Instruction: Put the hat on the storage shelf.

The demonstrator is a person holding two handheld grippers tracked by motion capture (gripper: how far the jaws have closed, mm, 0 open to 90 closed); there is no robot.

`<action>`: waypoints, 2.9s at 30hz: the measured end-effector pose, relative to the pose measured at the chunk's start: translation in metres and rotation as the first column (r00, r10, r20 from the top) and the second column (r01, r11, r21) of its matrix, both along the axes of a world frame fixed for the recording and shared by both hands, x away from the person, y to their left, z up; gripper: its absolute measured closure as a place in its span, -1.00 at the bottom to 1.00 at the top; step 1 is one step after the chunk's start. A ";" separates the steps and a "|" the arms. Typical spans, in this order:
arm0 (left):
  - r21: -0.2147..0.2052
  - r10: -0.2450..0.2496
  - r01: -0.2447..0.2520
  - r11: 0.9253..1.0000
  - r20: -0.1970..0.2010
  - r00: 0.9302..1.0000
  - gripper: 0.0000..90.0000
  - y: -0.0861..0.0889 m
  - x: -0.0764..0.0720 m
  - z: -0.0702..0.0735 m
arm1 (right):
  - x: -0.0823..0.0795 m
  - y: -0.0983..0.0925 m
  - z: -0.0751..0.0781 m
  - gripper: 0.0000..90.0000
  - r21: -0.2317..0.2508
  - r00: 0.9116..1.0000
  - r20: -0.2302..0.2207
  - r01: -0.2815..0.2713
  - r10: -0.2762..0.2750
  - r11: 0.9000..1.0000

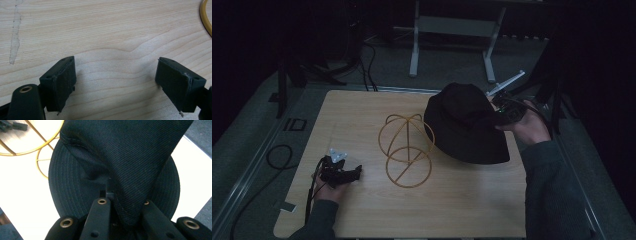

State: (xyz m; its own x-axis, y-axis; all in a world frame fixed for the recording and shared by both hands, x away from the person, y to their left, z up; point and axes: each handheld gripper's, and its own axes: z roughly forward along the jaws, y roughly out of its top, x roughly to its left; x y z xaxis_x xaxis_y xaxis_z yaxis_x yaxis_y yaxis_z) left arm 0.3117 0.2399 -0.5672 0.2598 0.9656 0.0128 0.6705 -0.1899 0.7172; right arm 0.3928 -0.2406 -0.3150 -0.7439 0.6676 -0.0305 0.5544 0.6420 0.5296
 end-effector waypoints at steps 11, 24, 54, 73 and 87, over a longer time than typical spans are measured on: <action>0.000 -0.001 0.001 1.000 -0.003 1.000 -0.61 0.000 0.000 0.000 | -0.004 -0.008 0.009 0.95 0.007 1.000 0.022 0.014 -0.014 1.000; -0.001 0.000 0.000 1.000 -0.001 1.000 -0.61 0.000 0.000 0.000 | -0.010 -0.020 0.023 0.95 0.041 0.999 0.047 0.007 -0.009 0.999; -0.004 0.002 -0.002 1.000 0.002 1.000 -0.61 0.000 0.000 0.000 | -0.031 -0.024 0.056 0.95 0.138 0.990 0.122 -0.081 0.064 0.987; 0.000 0.000 0.000 1.000 -0.001 1.000 -0.61 0.000 0.000 0.000 | -0.039 -0.011 0.068 0.95 0.191 0.980 0.143 -0.165 0.139 0.968; 0.000 0.000 0.000 1.000 -0.001 1.000 -0.61 0.000 0.000 0.000 | -0.040 0.008 0.070 0.94 0.206 0.967 0.151 -0.232 0.203 0.951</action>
State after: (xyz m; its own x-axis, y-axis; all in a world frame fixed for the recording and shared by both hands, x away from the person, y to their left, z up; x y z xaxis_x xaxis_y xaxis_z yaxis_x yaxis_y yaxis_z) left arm 0.3118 0.2399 -0.5671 0.2598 0.9656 0.0123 0.6713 -0.1897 0.7165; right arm 0.3531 -0.2325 -0.2448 -0.8714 0.4906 -0.0040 0.3339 0.5989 0.7279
